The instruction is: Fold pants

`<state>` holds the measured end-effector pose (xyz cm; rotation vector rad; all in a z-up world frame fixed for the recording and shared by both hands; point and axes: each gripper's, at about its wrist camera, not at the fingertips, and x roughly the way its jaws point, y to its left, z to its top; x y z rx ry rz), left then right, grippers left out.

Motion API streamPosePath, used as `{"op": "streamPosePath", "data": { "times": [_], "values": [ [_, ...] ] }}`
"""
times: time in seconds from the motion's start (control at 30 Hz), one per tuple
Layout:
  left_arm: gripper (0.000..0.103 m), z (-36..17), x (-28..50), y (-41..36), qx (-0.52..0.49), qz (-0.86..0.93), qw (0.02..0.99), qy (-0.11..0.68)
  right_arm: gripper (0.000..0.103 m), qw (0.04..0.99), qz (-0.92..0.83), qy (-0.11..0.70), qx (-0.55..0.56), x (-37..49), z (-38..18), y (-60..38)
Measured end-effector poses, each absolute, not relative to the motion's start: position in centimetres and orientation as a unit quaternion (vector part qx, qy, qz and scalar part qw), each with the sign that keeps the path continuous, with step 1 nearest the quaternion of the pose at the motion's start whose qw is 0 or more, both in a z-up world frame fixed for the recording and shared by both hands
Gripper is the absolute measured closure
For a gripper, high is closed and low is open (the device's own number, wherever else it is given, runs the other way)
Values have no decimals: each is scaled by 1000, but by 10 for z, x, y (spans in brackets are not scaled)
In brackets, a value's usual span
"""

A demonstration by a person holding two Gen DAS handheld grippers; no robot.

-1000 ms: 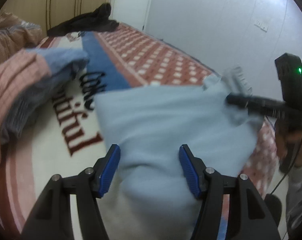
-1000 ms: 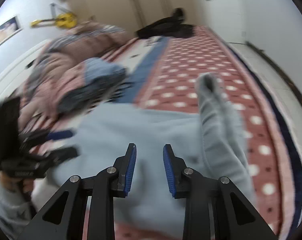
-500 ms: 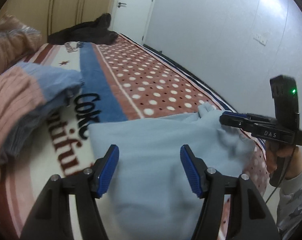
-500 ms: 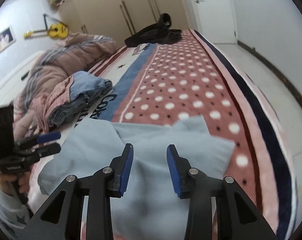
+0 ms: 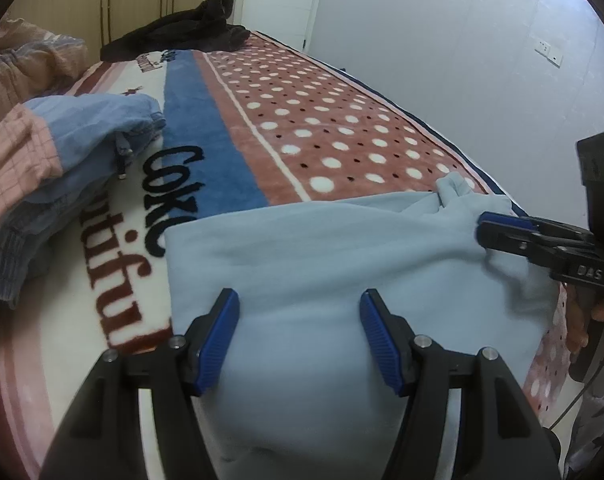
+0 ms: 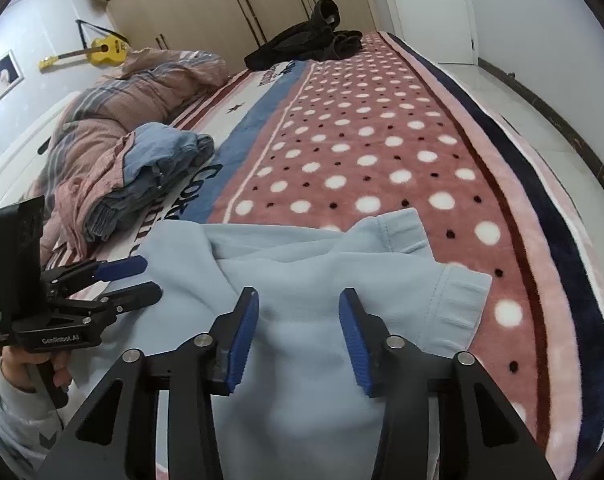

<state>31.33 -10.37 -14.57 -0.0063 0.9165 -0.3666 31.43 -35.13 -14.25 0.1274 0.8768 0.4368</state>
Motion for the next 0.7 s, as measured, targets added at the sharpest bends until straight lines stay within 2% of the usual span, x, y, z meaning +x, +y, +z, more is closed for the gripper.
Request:
{"op": "streamPosePath", "data": {
  "times": [0.03,0.1,0.13,0.17,0.2,0.3,0.43,0.47,0.5,0.57,0.6,0.63,0.7],
  "values": [
    [41,-145,311,-101,-6,-172,882,438,55,885,209,412,53,309,-136,-352],
    [25,-142,306,-91,-18,-155,887,434,40,898,198,390,40,298,-124,-361],
    [15,-142,305,-87,-25,-148,888,434,24,904,186,382,38,293,-119,-367],
    [15,-143,304,-79,-39,-141,887,439,8,907,174,380,38,291,-116,-373],
    [15,-145,304,-72,-57,-143,880,449,5,908,161,384,39,289,-115,-380],
    [15,-158,303,-55,-115,-162,853,482,4,882,166,435,66,291,-130,-401],
    [15,-170,296,-58,-139,-191,837,493,6,825,248,469,194,297,-165,-424],
    [16,-172,294,-61,-140,-197,835,495,6,823,248,470,199,297,-168,-424],
    [18,-174,292,-65,-139,-202,833,496,5,826,251,466,192,297,-171,-422],
    [31,-174,290,-75,-137,-211,831,496,6,825,266,465,181,297,-173,-415],
    [32,-173,290,-77,-135,-210,832,496,8,821,276,466,183,297,-174,-411],
    [33,-172,289,-80,-130,-206,835,493,21,808,296,471,196,298,-177,-405],
    [42,-169,288,-85,-117,-201,840,490,26,809,289,480,174,298,-181,-389]
  ]
}}
